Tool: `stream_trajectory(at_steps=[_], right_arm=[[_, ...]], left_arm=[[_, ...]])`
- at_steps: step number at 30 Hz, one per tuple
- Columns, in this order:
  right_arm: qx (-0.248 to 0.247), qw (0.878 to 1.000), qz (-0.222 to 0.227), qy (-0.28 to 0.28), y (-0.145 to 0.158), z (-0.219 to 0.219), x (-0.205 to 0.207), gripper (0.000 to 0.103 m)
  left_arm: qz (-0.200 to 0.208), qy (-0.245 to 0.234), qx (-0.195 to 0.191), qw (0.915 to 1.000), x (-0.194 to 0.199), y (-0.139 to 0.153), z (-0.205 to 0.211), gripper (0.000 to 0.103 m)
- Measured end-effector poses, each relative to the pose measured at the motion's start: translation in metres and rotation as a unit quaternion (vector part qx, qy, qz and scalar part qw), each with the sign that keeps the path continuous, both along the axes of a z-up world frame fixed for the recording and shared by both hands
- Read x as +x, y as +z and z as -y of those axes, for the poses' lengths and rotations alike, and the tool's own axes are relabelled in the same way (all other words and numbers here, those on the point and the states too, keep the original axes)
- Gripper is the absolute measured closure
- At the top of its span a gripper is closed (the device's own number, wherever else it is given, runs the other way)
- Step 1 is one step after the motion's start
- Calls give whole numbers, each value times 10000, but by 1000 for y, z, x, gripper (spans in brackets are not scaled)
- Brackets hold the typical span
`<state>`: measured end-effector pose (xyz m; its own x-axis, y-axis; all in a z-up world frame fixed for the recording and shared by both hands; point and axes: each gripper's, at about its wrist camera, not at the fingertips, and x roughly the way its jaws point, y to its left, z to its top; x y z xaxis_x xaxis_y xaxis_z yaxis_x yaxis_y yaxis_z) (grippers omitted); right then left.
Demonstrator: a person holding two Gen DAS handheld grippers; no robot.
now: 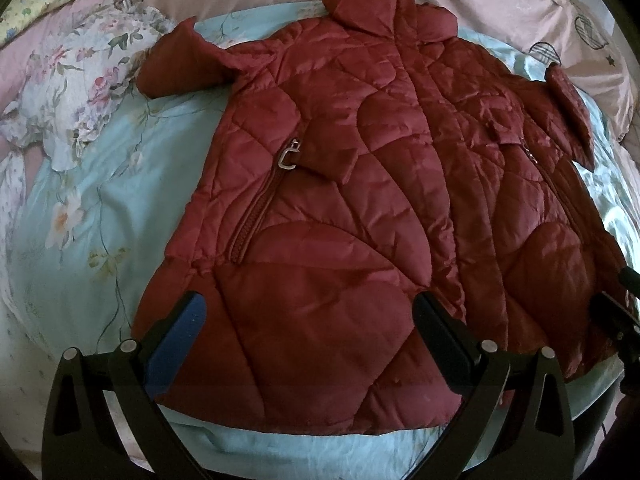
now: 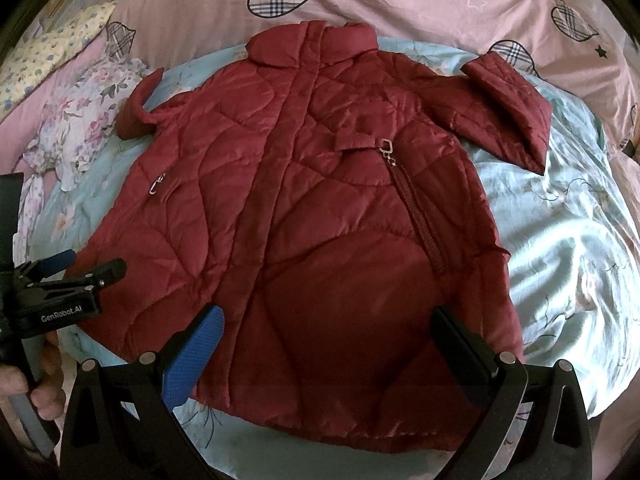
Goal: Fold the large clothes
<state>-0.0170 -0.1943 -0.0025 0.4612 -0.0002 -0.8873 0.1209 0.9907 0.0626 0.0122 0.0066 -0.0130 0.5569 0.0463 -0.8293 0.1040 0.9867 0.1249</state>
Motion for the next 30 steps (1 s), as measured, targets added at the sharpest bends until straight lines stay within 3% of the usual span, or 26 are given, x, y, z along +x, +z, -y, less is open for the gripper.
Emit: stream_trajectory(at_steps=[5, 20, 30], right_arm=[[46, 9999, -135, -69, 1, 4, 2, 0], [-31, 9983, 432, -379, 13, 41, 18, 0], [-231, 9920, 833, -923, 23, 128, 68, 1]], left_arm=[[-248, 39, -126, 9996, 3, -2, -3, 0], [-298, -159, -108, 9994, 23, -1, 2, 0], [-1, 106, -718, 9974, 63, 8, -10, 0]])
